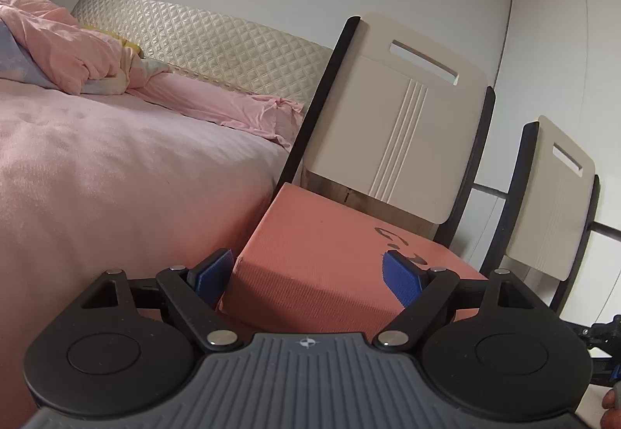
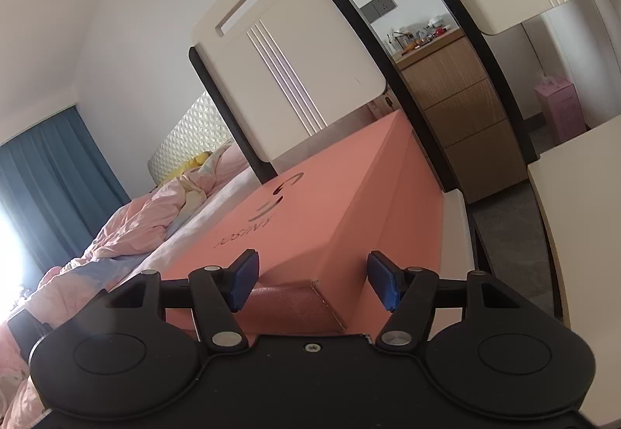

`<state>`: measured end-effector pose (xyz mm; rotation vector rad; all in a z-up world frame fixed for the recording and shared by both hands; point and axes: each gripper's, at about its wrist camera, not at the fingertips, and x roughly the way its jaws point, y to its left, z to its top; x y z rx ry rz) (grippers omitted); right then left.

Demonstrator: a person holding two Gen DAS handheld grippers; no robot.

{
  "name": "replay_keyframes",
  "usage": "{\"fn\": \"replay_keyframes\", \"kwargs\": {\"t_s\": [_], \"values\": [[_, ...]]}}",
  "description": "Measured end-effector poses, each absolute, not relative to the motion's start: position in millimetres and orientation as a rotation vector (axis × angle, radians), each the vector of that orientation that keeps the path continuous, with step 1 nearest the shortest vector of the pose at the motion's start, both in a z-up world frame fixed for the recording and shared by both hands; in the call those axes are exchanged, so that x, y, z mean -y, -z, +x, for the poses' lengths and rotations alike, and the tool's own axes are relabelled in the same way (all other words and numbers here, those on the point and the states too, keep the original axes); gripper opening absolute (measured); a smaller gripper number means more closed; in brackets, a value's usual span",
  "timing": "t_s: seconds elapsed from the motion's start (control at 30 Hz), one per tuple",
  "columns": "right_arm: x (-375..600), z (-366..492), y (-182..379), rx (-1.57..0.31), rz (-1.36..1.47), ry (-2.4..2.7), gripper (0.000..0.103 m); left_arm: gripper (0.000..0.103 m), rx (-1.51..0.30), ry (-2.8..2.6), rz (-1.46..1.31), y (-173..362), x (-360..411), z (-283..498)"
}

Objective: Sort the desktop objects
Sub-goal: 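Lower the lid onto the box rim with both grippers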

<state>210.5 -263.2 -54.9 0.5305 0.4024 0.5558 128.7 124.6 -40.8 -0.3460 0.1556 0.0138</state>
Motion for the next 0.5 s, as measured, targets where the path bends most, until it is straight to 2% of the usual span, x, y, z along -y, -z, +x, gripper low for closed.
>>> {"fn": "replay_keyframes", "kwargs": {"t_s": [0.17,0.5], "values": [[257,210,51,-0.356,0.523,-0.545,0.064,0.087,-0.173,-0.031,-0.298,41,-120,133],[252,214,54,-0.381,0.497,-0.527,0.064,0.087,-0.202,-0.037,-0.245,42,-117,134]]}}
